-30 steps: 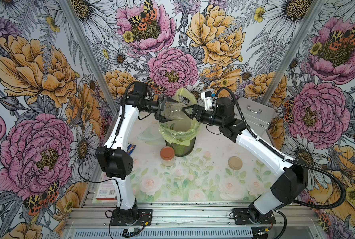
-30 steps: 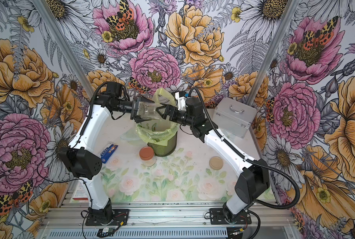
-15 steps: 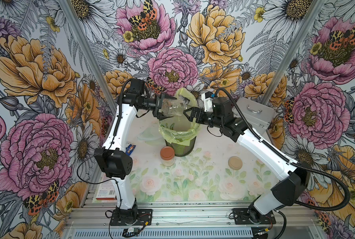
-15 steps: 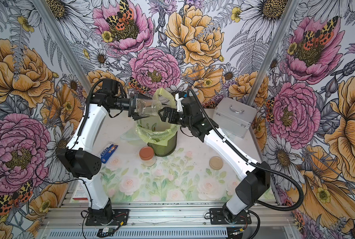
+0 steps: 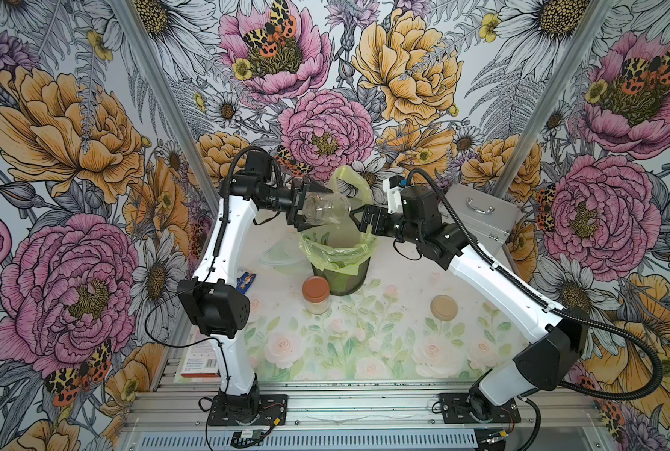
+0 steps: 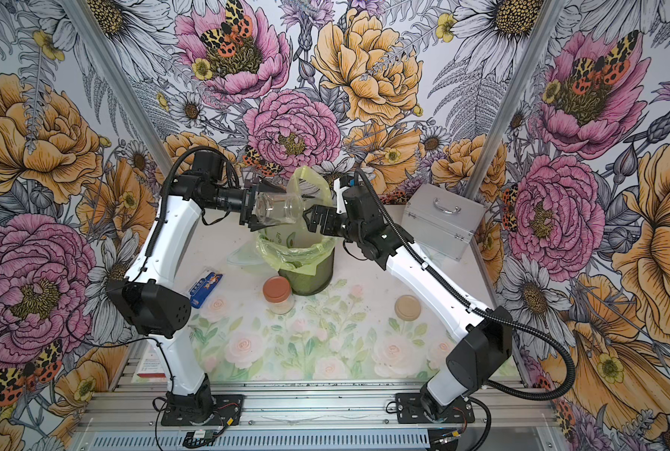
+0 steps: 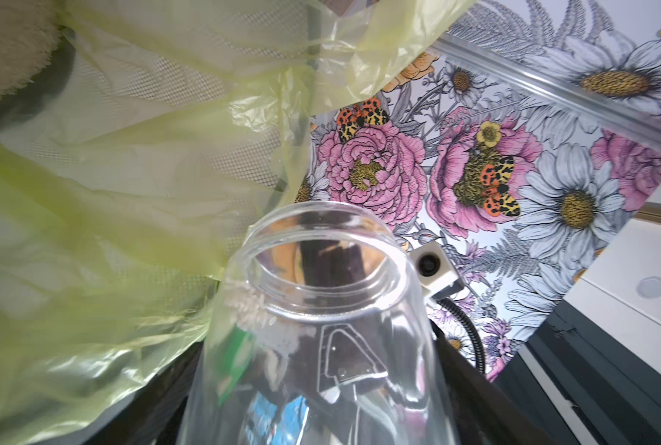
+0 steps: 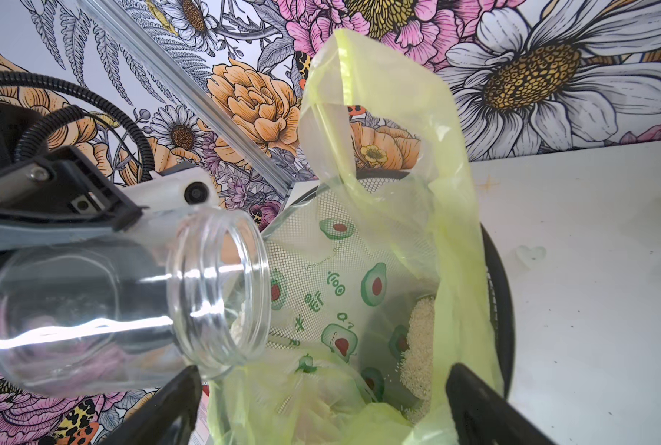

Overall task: Empty moldy rice from jars
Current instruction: Move the trash bin to the center of the board.

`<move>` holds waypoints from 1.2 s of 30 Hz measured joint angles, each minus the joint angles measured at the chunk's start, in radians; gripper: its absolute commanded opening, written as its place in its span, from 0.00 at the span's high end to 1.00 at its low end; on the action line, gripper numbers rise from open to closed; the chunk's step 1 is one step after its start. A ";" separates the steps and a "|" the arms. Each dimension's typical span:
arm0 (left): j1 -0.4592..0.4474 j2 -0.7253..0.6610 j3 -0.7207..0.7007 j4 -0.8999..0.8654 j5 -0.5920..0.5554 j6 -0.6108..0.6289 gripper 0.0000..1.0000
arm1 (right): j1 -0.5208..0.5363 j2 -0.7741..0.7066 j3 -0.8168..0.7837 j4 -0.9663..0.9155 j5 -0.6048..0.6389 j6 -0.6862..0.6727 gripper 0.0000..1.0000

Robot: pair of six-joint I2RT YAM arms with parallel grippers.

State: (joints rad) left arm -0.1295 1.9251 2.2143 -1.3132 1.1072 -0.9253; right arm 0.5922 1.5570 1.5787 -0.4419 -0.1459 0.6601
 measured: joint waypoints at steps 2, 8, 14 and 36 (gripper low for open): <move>0.000 0.045 0.100 -0.124 -0.059 0.099 1.00 | -0.002 -0.010 -0.003 -0.003 0.003 0.000 0.00; 0.002 0.183 0.385 -0.271 -0.222 0.307 1.00 | -0.011 -0.057 -0.029 -0.003 0.004 0.000 0.00; -0.021 0.206 0.426 -0.336 -0.358 0.385 1.00 | -0.024 -0.086 -0.072 -0.003 0.019 0.001 0.00; -0.261 0.352 0.507 -0.352 -0.771 0.488 1.00 | -0.090 -0.163 -0.225 -0.003 0.068 0.035 0.00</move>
State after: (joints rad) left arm -0.3904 2.2768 2.7209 -1.6653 0.3359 -0.4370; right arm 0.5022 1.3945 1.3533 -0.4450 -0.0780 0.6952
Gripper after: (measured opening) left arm 0.882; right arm 0.996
